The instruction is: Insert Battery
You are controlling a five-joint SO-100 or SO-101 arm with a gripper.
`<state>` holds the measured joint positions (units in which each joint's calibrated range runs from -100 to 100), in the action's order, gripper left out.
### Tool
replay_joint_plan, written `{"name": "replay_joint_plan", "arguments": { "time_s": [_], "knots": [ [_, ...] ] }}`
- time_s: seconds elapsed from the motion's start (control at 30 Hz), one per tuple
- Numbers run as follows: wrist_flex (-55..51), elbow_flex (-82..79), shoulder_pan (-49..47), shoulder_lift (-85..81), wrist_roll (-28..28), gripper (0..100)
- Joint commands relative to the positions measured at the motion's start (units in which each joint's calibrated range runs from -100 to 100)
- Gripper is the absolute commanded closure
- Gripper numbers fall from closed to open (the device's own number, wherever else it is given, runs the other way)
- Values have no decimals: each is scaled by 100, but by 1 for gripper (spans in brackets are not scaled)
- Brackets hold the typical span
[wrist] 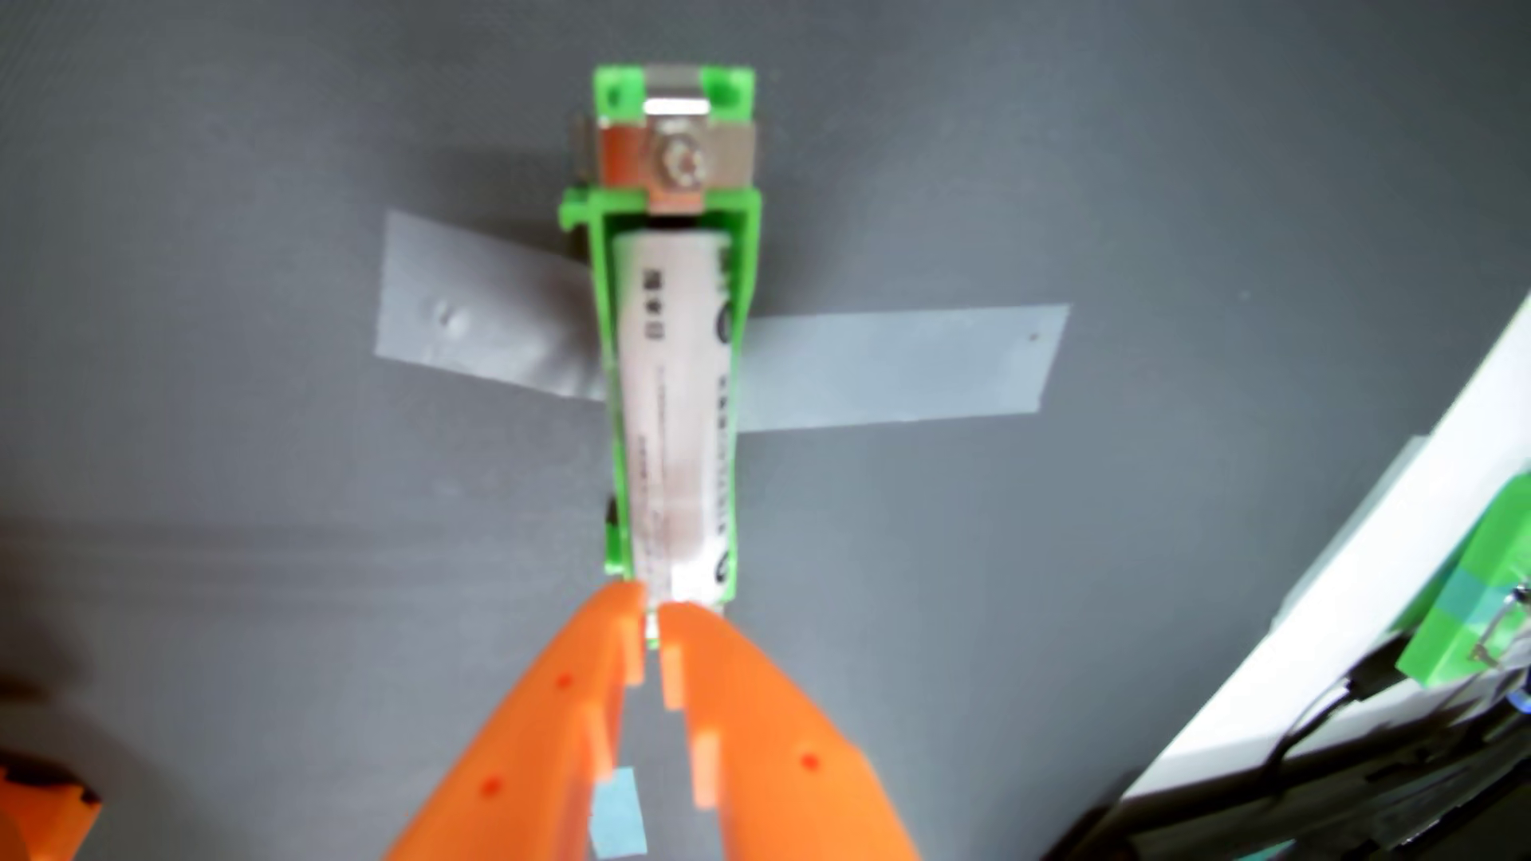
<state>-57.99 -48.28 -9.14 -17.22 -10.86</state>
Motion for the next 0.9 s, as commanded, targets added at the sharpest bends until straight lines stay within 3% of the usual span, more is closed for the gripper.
{"name": "replay_joint_plan", "arguments": {
  "time_s": [0.0, 0.87],
  "knots": [
    [118, 213, 28, -91, 20, 98],
    [558, 33, 52, -83, 344, 98]
  ]
}}
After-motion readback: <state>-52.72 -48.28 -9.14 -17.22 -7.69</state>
